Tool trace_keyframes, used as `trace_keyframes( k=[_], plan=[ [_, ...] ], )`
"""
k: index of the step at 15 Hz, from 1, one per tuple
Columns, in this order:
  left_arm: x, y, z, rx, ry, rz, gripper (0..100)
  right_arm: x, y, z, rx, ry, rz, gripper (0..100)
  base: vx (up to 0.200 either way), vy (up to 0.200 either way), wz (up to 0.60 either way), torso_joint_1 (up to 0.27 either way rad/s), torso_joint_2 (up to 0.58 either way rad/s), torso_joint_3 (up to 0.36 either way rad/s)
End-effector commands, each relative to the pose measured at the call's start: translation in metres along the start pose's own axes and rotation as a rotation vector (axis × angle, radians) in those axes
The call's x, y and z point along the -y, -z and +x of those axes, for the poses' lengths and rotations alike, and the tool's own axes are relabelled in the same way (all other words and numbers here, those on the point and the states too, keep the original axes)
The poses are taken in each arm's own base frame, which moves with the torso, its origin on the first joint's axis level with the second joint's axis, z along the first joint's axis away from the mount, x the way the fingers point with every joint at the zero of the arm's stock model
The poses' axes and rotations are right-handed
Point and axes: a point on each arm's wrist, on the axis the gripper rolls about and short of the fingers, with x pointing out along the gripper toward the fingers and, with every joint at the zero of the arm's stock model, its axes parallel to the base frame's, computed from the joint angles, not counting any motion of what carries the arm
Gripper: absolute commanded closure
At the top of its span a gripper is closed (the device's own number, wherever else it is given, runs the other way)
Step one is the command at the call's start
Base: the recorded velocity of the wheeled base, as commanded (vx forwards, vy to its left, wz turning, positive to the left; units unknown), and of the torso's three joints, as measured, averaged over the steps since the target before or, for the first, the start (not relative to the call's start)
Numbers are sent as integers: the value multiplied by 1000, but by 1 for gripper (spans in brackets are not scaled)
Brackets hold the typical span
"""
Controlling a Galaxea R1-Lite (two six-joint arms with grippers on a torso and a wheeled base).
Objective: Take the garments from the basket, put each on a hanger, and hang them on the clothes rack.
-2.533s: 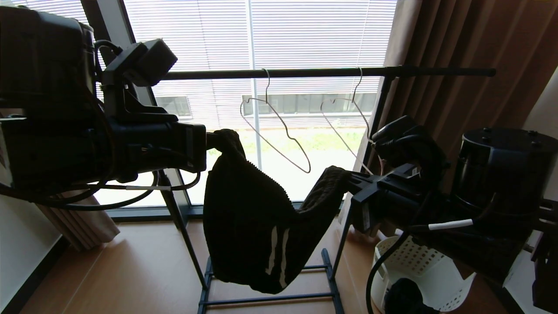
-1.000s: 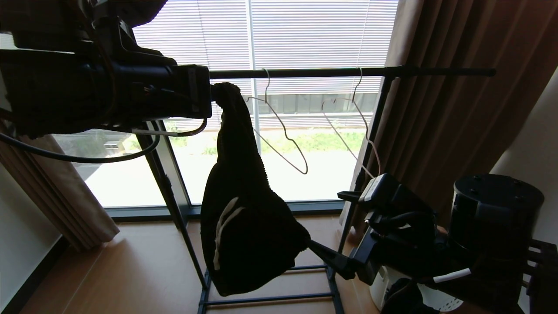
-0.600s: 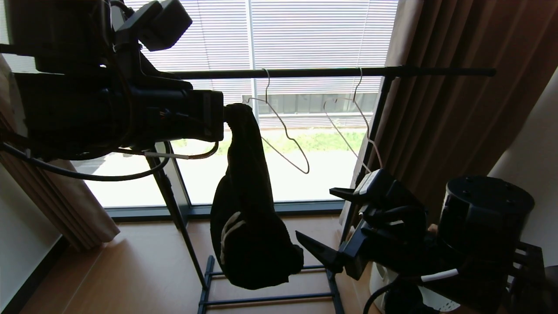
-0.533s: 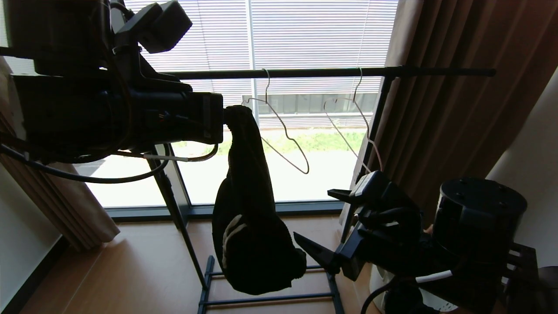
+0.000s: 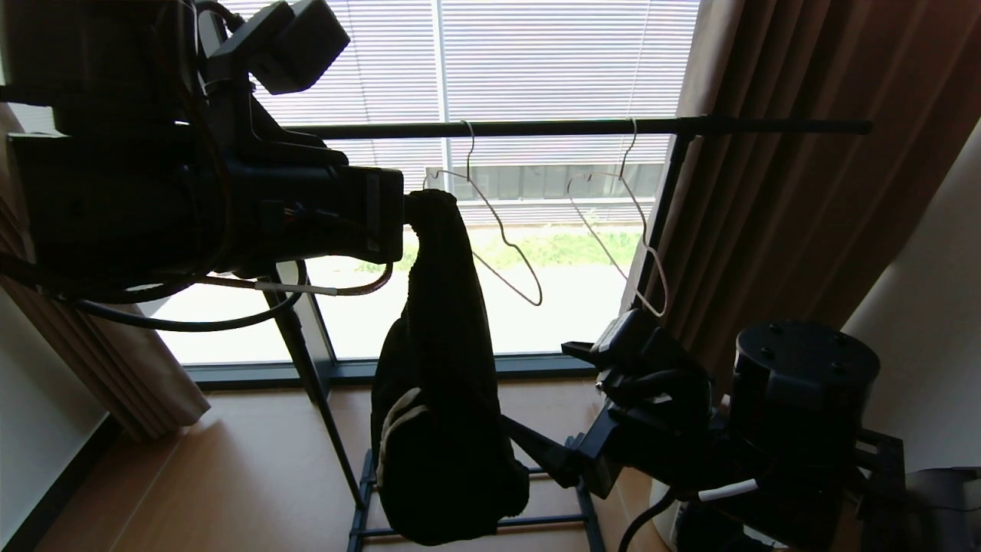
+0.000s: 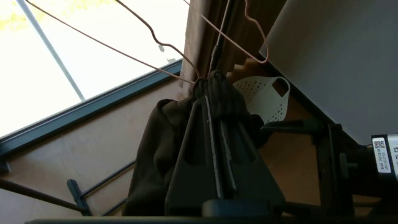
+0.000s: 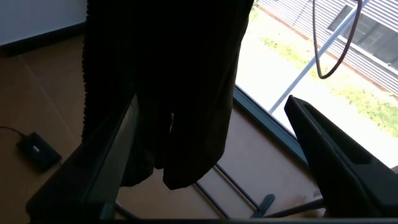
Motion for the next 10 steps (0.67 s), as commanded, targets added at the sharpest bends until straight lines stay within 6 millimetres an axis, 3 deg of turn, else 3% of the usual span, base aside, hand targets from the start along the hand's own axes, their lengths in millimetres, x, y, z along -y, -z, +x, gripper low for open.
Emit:
trace_keyframes(
  k=[1, 7, 10],
  plan=[
    [-1, 0, -1, 1, -3, -1, 100, 2, -10, -8, 42, 7, 5, 0, 0, 0, 0, 0, 0, 0],
    [0, 0, 0, 1, -1, -1, 100, -11, -21, -12, 81, -45, 111, 0, 0, 0, 0, 0, 0, 0],
    [1, -1, 0, 4, 2, 0, 100, -16, -8, 1, 28, -53, 109, 0, 0, 0, 0, 0, 0, 0]
  ],
)
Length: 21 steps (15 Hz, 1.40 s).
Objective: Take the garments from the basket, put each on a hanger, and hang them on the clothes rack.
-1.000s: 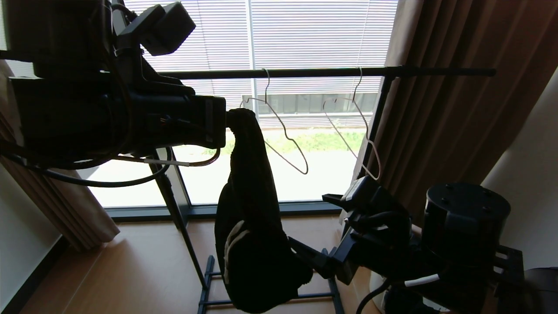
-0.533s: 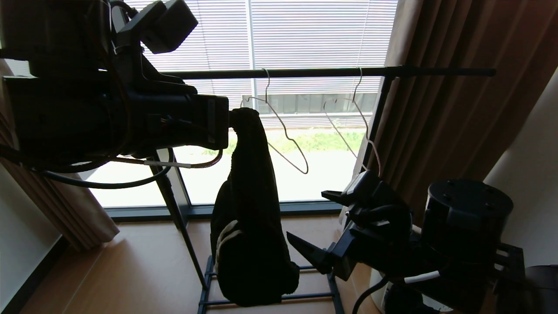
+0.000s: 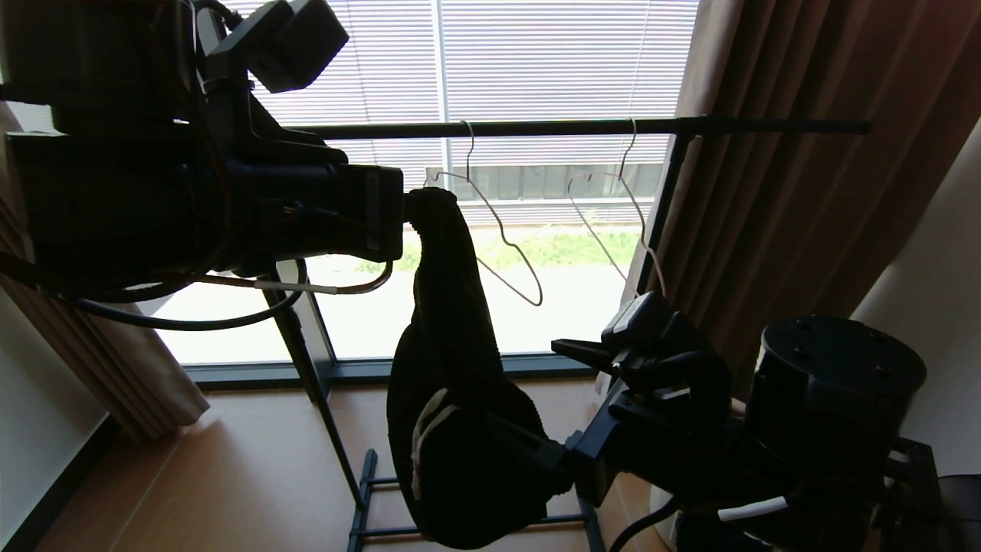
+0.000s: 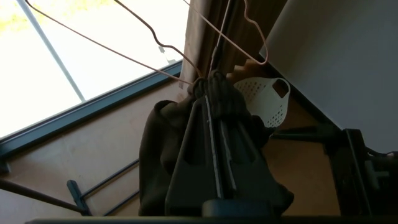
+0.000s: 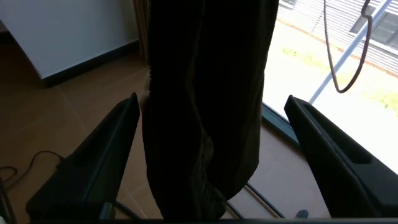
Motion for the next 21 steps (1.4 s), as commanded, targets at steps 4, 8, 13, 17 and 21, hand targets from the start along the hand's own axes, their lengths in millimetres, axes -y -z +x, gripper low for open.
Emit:
trace_keyframes(
  k=[4, 8, 13, 17, 21],
  plan=[
    [0, -1, -4, 7, 3, 0, 100, -2, 16, 17, -62, -3, -2, 0, 0, 0, 0, 0, 0, 0],
    [0, -1, -7, 10, 2, -2, 100, 0, 25, 23, -96, 5, -1, 0, 0, 0, 0, 0, 0, 0],
    [-1, -1, -11, 14, -1, -3, 100, 2, 35, 30, -130, 12, 2, 0, 0, 0, 0, 0, 0, 0],
    [-2, -1, -11, 14, -4, -4, 100, 7, 34, 31, -110, 26, 2, 100, 0, 0, 0, 0, 0, 0],
    [-2, 3, -12, 2, -3, -5, 100, 22, 28, 32, -86, 72, 11, 100, 0, 0, 0, 0, 0, 0]
  ],
)
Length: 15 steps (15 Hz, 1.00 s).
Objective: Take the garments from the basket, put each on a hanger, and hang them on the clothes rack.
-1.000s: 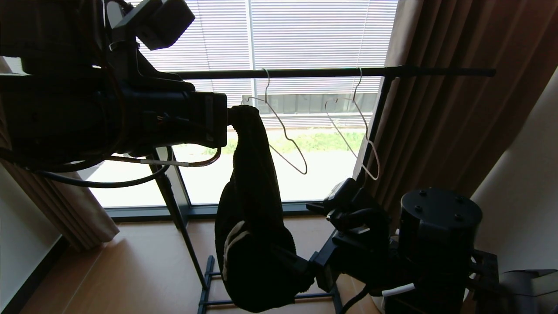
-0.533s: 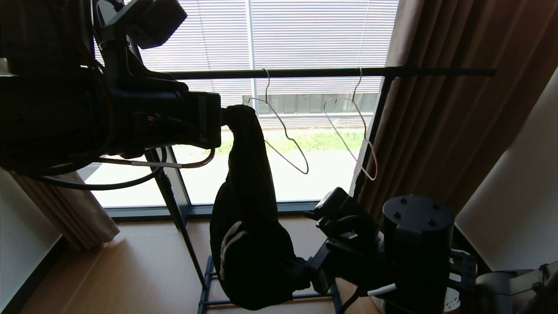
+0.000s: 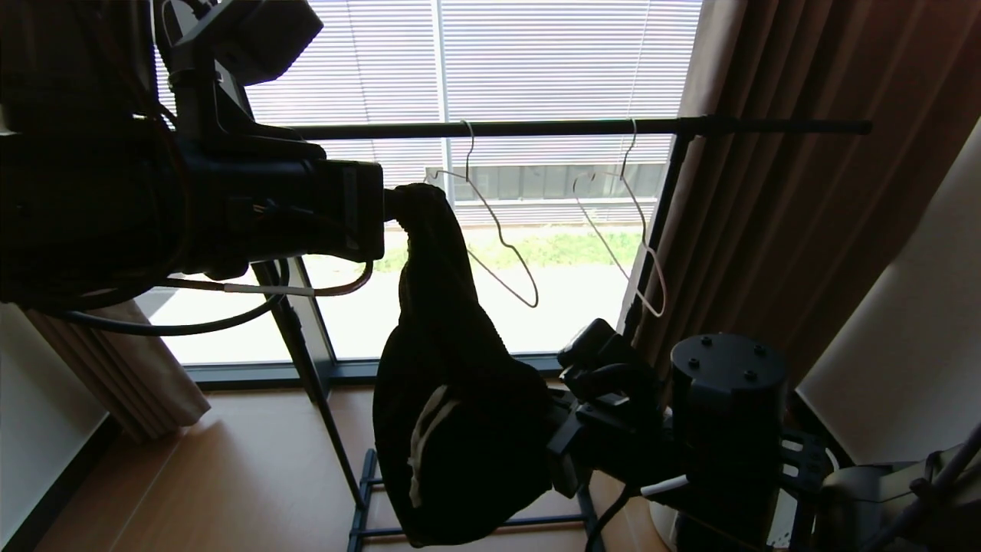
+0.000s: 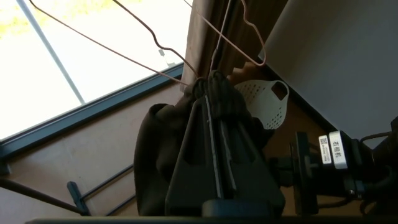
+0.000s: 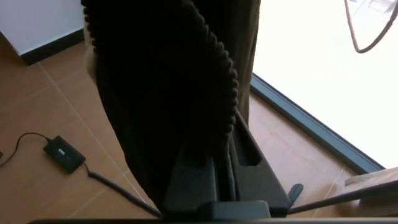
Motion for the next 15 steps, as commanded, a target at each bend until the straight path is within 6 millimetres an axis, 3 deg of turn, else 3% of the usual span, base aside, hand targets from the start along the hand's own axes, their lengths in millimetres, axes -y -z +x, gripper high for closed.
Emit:
trace_keyframes(
  k=[1, 5, 8, 9, 13, 15],
  plan=[
    [-1, 5, -2, -15, -2, -9, 100, 14, -7, 0, 24, 42, 12, 100, 0, 0, 0, 0, 0, 0],
    [-15, 34, -23, -87, 25, -37, 100, 44, -34, -8, 117, 137, 37, 100, 0, 0, 0, 0, 0, 0],
    [-19, 56, -36, -138, 70, -46, 100, 46, -50, -15, 149, 179, 64, 100, 0, 0, 0, 0, 0, 0],
    [-19, 71, -41, -182, 110, -53, 100, 48, -61, -16, 188, 218, 110, 100, 0, 0, 0, 0, 0, 0],
    [-18, 106, -44, -269, 193, -73, 100, 48, -68, -17, 215, 287, 126, 100, 0, 0, 0, 0, 0, 0],
    [-17, 107, -43, -219, 220, -65, 100, 44, -75, -25, 239, 314, 131, 100, 0, 0, 0, 0, 0, 0]
  ],
)
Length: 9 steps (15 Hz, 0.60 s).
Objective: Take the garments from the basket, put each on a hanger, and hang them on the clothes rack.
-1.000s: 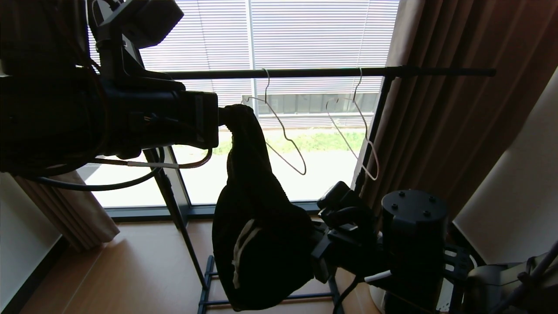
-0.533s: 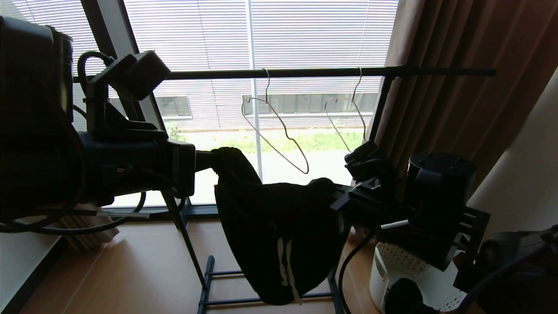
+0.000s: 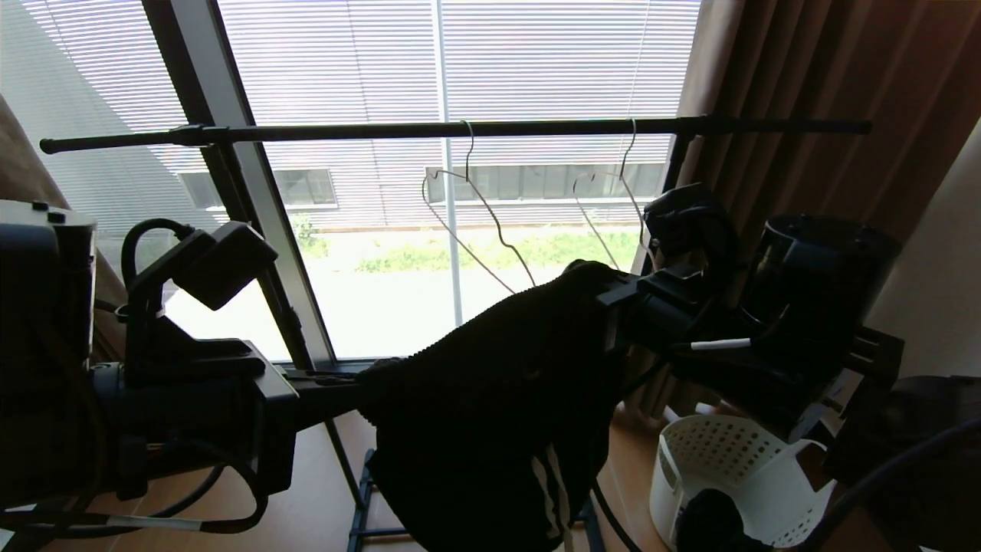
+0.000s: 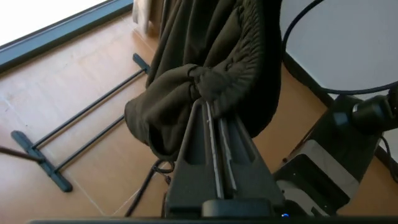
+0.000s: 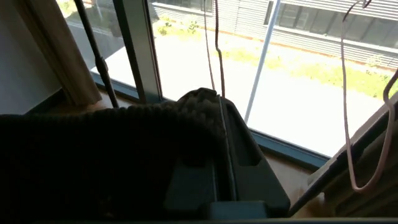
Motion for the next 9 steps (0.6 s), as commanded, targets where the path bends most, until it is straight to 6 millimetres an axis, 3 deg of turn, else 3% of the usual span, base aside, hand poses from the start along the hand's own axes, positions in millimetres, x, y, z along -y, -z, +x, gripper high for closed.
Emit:
trace_keyframes(
  k=[1, 2, 7, 9],
  plan=[
    [0, 6, -2, -8, 4, 1, 100, -1, -9, -6, 29, 1, 6, 100, 0, 0, 0, 0, 0, 0],
    [1, 7, -1, -13, 5, 1, 0, -1, -9, -7, 31, 2, 7, 100, 0, 0, 0, 0, 0, 0],
    [1, 21, -10, -25, -3, 27, 0, 4, -13, -17, 26, 45, 6, 100, 0, 0, 0, 0, 0, 0],
    [-1, 24, -12, -26, -30, 38, 0, 10, -10, -38, -11, 82, -7, 100, 0, 0, 0, 0, 0, 0]
  ],
)
